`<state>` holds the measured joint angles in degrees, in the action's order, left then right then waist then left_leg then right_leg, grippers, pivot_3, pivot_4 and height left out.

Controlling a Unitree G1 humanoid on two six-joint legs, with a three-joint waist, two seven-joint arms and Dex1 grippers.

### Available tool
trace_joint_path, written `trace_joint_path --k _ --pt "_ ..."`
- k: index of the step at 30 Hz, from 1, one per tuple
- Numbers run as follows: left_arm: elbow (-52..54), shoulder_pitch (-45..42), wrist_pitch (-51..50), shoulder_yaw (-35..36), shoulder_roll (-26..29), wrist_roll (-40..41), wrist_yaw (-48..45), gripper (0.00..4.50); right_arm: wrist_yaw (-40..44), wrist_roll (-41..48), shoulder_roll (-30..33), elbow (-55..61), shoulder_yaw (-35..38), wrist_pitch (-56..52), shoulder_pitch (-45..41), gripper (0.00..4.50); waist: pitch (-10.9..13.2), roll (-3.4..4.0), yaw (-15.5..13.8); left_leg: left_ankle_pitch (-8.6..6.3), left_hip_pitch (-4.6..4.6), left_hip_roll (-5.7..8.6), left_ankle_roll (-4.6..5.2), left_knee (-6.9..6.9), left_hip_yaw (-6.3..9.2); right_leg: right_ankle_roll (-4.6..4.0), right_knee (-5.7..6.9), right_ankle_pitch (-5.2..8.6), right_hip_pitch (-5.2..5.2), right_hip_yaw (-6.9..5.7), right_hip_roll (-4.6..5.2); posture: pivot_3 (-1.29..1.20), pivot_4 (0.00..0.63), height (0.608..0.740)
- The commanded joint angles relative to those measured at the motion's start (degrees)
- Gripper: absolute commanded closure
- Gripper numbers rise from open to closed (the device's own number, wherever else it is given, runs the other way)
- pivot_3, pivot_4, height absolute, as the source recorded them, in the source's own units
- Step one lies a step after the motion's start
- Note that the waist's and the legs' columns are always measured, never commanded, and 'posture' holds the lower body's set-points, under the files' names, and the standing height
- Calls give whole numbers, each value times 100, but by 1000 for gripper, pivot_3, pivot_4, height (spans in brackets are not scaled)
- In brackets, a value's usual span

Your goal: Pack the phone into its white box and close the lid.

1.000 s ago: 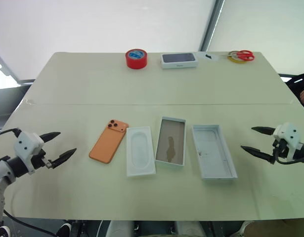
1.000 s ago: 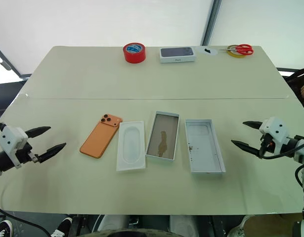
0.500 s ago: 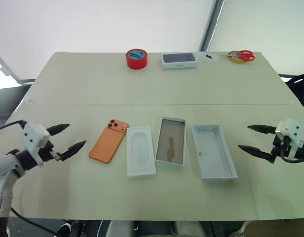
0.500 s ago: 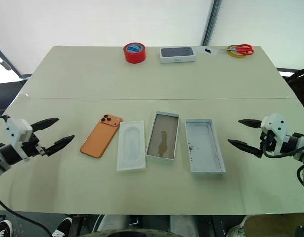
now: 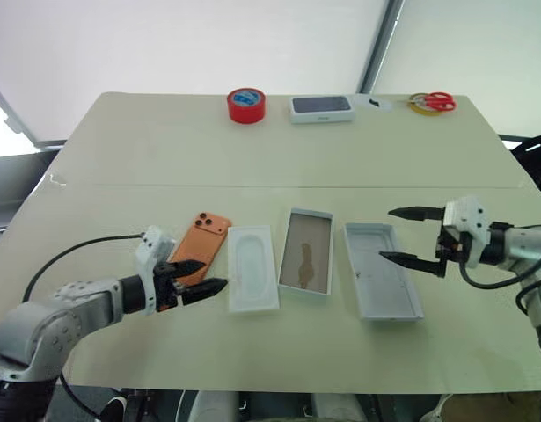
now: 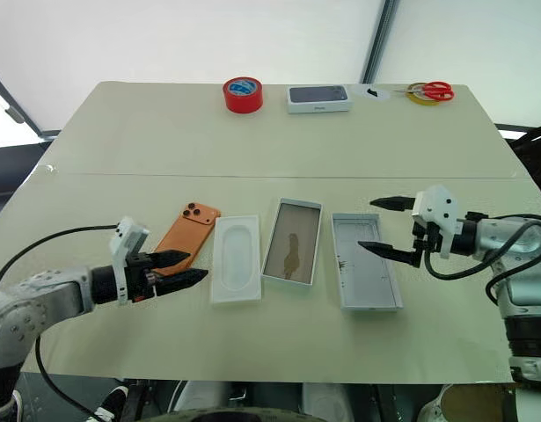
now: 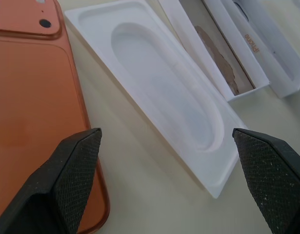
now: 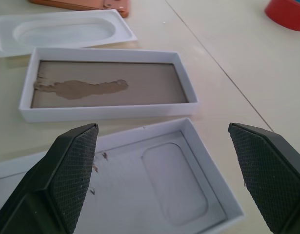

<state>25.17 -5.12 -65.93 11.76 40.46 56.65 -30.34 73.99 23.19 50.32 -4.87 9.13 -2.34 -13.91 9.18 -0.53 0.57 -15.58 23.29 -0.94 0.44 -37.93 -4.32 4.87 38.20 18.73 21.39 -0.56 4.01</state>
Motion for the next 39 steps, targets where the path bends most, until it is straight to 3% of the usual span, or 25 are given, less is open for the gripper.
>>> trace_joint_path --k 1,8,17,23,26,29,31,33,39 --pt "-102 -297 -833 237 -230 745 609 0 93 281 5 520 -16 -239 -40 42 1 -3 6 1 0 0 -1 -2 1 0 0 0 0 -1 0 0 150 730" --pt "-68 -305 -1778 23 -479 1149 1295 0 57 258 -50 685 -173 -374 -213 42 1 -1 -6 11 -1 0 -19 -6 4 1 -2 1 -6 -2 -2 0 150 730" --pt "-670 -518 -1608 236 -1612 1252 2233 0 -23 138 -117 665 -194 -225 -158 42 -1 1 -138 11 -10 5 -18 -19 6 1 -6 1 -26 -2 0 0 150 730" --pt "-854 -430 -1561 186 -1924 1166 2393 0 -100 113 -159 743 -164 -219 -151 42 -1 1 -144 6 -46 12 -10 -20 9 -1 -15 1 -70 -3 7 0 150 730" --pt "-953 -471 -1515 229 -2001 1209 2424 918 -121 85 -172 721 -169 -184 -148 0 -1 1 -135 2 -82 12 -7 -10 9 -2 -26 2 -105 -4 8 0 150 730" --pt "-1017 -497 -1531 245 -2010 1243 2467 2397 -139 71 -195 704 -182 -153 -126 0 -1 1 -131 1 -81 12 -7 -9 9 -2 -27 2 -103 -4 8 0 150 730" --pt "-1041 -490 -1542 299 -2021 1317 2531 3662 -152 58 -211 692 -193 -137 -128 0 0 0 -127 1 -79 12 -6 -8 9 -2 -28 2 -101 -4 9 0 150 730" --pt "-1044 -463 -1553 372 -2022 1393 2578 4349 -163 43 -225 680 -194 -124 -126 0 -2 3 -128 1 -79 12 -6 -7 9 -2 -29 2 -101 -4 10 0 150 730" --pt "-1022 -429 -1589 511 -1930 1773 2573 4349 -193 142 -296 852 -242 -260 -89 0 -1 2 -100 0 -80 11 -7 -2 8 -2 -31 2 -99 -4 10 0 150 730"
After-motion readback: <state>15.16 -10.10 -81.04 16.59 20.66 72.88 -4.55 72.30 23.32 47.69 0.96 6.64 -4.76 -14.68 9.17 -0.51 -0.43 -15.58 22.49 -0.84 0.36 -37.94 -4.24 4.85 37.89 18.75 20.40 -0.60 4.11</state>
